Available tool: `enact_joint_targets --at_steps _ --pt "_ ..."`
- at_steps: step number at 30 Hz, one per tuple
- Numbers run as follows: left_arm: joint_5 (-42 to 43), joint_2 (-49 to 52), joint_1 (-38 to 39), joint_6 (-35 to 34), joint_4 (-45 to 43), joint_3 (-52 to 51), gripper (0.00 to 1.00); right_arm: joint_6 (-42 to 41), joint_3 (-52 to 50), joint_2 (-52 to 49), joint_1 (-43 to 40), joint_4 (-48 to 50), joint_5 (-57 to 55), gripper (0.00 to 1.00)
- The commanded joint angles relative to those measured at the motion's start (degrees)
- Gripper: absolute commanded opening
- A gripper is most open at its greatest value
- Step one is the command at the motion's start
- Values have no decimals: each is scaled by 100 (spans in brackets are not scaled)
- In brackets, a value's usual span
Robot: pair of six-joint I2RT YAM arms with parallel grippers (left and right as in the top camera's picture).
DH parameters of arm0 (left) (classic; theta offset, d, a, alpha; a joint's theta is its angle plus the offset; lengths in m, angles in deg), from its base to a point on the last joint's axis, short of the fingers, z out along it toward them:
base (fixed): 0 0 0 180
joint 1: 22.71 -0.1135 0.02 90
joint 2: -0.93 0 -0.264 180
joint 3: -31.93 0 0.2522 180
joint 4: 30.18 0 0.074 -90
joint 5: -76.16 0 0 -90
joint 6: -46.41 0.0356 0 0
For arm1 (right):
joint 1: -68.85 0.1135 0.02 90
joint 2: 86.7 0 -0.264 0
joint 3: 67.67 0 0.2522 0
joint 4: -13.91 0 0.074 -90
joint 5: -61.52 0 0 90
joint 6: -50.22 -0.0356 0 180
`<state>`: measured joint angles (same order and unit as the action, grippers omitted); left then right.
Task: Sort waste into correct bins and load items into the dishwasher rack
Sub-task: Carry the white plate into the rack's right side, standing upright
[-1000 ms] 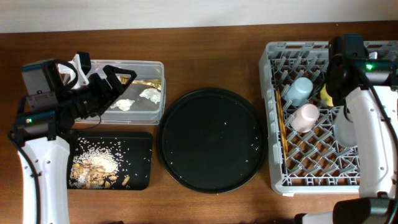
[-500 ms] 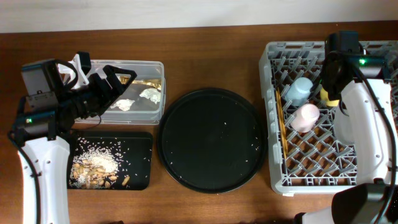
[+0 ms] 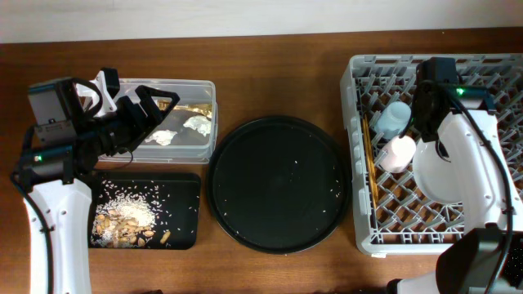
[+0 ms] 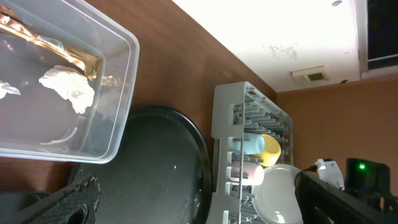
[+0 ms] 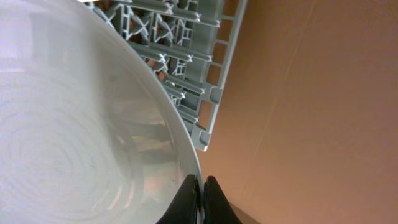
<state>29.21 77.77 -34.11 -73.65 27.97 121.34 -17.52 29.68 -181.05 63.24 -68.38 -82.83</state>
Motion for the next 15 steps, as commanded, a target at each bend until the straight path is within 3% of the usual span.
enact_joint_targets --at_steps 1,8,11,15 --pt "42 -4 -28 -28 -13 42 99 409 15 48 -37 225 -662 4" --pt "42 -4 -28 -28 -13 42 99 407 109 136 -11 518 -817 4" --pt "42 -4 -28 -28 -13 42 99 433 216 264 7 706 -1497 4" --pt "44 -4 -28 -28 -13 42 99 905 299 400 7 929 -1517 4"
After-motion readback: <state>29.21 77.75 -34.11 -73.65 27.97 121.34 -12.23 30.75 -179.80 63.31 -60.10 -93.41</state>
